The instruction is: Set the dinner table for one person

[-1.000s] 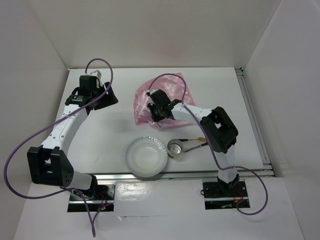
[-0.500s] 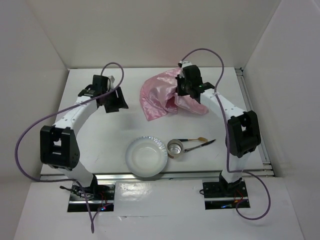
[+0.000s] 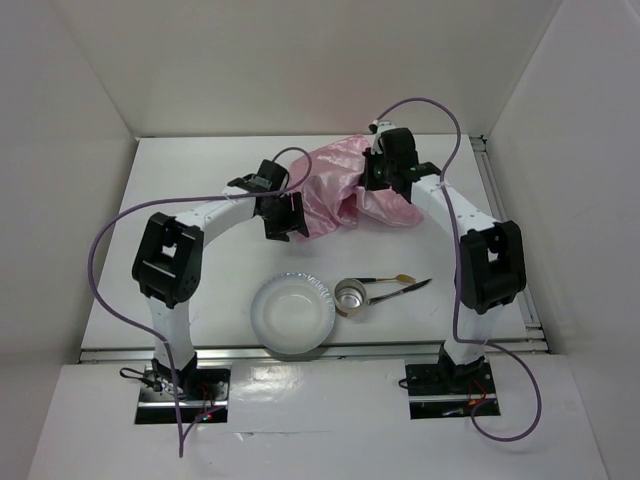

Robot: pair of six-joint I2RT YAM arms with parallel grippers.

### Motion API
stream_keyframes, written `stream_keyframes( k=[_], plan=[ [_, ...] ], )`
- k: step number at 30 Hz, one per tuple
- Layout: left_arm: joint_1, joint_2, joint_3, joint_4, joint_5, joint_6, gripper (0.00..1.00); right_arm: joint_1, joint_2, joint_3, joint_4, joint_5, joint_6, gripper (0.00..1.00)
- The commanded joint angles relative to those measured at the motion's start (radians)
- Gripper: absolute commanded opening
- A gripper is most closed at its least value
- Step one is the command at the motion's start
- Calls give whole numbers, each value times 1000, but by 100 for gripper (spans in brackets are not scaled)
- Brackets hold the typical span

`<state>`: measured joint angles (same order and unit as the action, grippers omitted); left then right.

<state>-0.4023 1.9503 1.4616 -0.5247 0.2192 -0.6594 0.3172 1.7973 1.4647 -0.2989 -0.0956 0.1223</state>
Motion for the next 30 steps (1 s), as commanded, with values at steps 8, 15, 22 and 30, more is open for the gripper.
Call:
stream_keyframes(
  k=[8,15,22,30],
  plan=[
    [8,91,28,77,-58,-135,70,-38,-87,-17,6,-45,13,0],
    [-12,160,77,65,-60,-175,72,-56,-105,-36,6,-67,31,0],
    [10,182,108,98,-60,-204,0,-66,-115,-37,-3,-67,31,0],
    [120,33,189,26,-119,-123,0,-75,-124,-37,-13,-87,31,0]
  ],
)
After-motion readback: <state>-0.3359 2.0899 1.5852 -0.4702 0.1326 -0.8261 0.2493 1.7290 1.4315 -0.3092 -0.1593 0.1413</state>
